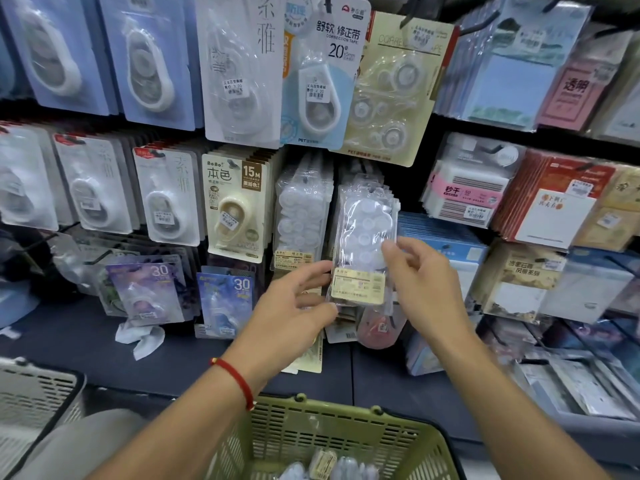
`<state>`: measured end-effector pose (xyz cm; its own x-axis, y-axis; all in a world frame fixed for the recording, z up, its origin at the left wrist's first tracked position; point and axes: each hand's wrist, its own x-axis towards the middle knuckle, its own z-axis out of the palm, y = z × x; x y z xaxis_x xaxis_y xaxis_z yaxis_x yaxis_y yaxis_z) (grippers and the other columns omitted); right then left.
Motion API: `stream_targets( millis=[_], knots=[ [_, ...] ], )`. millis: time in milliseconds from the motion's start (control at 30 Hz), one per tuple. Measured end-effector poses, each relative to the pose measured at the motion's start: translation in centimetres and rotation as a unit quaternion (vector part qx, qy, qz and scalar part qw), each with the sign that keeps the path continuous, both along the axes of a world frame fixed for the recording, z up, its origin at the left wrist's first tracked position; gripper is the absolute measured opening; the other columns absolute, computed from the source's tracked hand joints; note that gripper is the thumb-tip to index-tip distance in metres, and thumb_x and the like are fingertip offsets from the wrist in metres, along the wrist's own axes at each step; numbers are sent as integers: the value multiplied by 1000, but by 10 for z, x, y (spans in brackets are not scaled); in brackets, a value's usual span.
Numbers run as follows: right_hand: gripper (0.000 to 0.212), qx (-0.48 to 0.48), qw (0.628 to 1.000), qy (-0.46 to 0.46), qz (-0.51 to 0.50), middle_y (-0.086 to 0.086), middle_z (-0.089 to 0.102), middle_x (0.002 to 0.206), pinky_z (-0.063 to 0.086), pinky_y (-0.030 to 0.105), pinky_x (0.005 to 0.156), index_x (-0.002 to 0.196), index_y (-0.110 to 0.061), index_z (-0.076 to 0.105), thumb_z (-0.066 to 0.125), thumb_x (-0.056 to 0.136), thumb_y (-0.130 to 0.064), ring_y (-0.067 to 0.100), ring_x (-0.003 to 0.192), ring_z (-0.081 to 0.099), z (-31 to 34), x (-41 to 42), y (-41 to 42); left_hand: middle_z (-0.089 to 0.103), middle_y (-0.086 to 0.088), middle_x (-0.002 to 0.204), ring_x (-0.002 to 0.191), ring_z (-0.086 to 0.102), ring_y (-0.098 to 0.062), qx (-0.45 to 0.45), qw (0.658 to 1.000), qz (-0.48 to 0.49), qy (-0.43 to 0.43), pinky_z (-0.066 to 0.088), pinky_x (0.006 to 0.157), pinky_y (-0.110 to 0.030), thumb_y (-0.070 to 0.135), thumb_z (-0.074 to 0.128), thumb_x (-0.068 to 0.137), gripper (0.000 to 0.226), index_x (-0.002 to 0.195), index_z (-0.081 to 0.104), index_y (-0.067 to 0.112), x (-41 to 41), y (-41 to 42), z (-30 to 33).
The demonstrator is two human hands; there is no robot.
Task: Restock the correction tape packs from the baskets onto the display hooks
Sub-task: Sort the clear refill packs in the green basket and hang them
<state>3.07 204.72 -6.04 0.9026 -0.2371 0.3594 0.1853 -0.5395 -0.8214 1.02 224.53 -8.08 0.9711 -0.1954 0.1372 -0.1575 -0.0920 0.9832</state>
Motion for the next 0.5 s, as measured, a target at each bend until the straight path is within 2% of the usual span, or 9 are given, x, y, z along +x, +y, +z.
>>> stream_targets(
  millis=[67,133,200,267,333,367,433,500],
  knots=[
    [38,-177,982,-41,-46,-8,63,120,51,33,93,138,-21,60,59,105,-39,11,108,63,-10,0,-6,59,8,146,132,56,-11,170,980,52,-92,45,115,-33,6,67,91,62,147,54,31,11,6,-6],
    [41,-272,957,-97,-22,1,58,138,49,43,103,142,-15,58,61,104,-28,21,126,56,-20,2,-7,51,2,155,145,42,-16,298,928,89,-206,29,121,-27,6,64,89,66,151,50,23,27,10,-6],
    [46,-359,926,-118,12,10,51,154,47,47,111,145,-10,58,66,101,-19,29,141,48,-25,12,-4,39,-8,162,153,31,-25,385,873,96,-285,24,124,-32,0,62,87,68,152,48,14,48,12,-4],
    [59,-438,894,-87,31,13,30,170,40,48,117,155,-12,48,65,99,-16,31,155,32,-27,29,4,22,-12,170,158,20,-31,459,824,88,-320,25,129,-41,-1,59,87,73,157,39,12,67,12,-2],
    [71,-472,880,-44,29,6,2,177,39,46,116,163,-18,33,61,97,-18,25,162,10,-32,48,14,5,-12,174,160,8,-31,510,790,76,-332,22,129,-43,0,57,89,80,162,27,13,80,14,-6],
    [77,-474,880,-29,21,3,-6,177,41,45,113,165,-20,27,61,96,-17,23,163,3,-35,58,18,-2,-11,174,161,2,-31,518,783,73,-336,19,130,-43,0,56,88,84,164,23,12,84,15,-10],
    [84,-460,888,-13,8,-1,-12,176,45,47,108,166,-21,21,61,93,-14,21,163,0,-40,77,23,-13,-10,174,162,-8,-29,518,780,69,-346,14,132,-43,2,57,86,92,166,14,10,90,17,-20],
    [88,-439,898,5,7,-1,-14,176,47,48,110,167,-19,18,62,92,-10,22,163,-1,-42,94,23,-20,-11,173,161,-14,-29,519,775,63,-354,12,132,-44,3,58,84,97,167,8,8,93,18,-29]
  ],
)
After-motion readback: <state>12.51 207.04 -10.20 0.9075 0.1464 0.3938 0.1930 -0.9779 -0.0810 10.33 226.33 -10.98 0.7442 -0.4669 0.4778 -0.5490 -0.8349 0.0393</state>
